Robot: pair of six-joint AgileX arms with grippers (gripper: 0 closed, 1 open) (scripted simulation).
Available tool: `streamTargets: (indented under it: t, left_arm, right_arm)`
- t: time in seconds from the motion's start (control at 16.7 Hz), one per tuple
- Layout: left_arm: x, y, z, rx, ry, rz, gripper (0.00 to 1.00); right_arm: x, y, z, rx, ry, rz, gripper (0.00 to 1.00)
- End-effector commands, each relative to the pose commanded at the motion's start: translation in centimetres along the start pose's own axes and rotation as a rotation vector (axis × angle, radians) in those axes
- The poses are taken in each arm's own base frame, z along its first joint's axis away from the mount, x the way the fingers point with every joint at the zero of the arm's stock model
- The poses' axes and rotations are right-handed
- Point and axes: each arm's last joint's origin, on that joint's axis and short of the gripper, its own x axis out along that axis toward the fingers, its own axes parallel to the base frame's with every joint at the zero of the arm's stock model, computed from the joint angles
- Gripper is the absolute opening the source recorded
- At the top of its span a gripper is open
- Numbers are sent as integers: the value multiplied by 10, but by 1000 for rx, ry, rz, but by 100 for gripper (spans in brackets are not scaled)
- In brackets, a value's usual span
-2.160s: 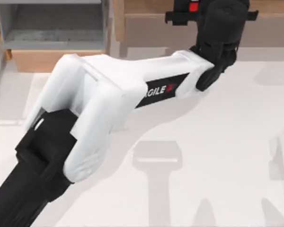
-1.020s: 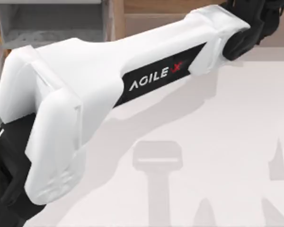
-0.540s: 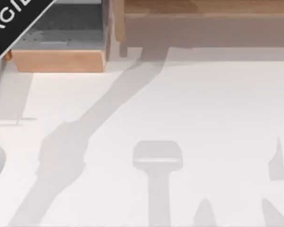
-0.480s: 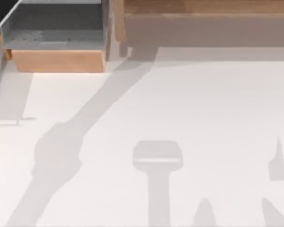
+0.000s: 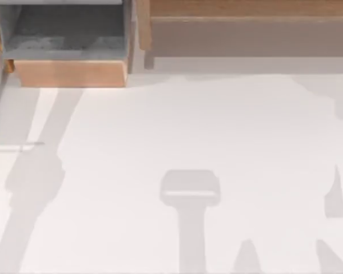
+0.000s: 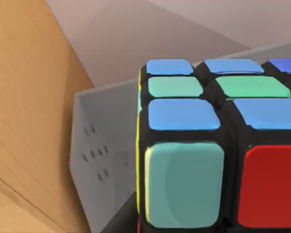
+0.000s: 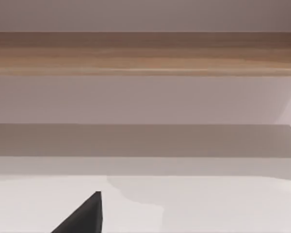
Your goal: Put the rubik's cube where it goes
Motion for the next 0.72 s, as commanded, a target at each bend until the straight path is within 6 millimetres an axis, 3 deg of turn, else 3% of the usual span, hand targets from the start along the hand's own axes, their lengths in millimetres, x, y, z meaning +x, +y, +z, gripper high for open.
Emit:
streamTargets:
  t: [0.18,0.42,0.72]
  left_arm:
    - [40,54,-36,-4,255,26,0]
    - [104,118,-102,-61,584,-2,0]
    - [184,171,-200,-162,890,-106,0]
  right_arm:
    - [0,0,0,0,0,0,100]
    - [0,0,0,0,0,0,100]
    - [0,0,0,0,0,0,100]
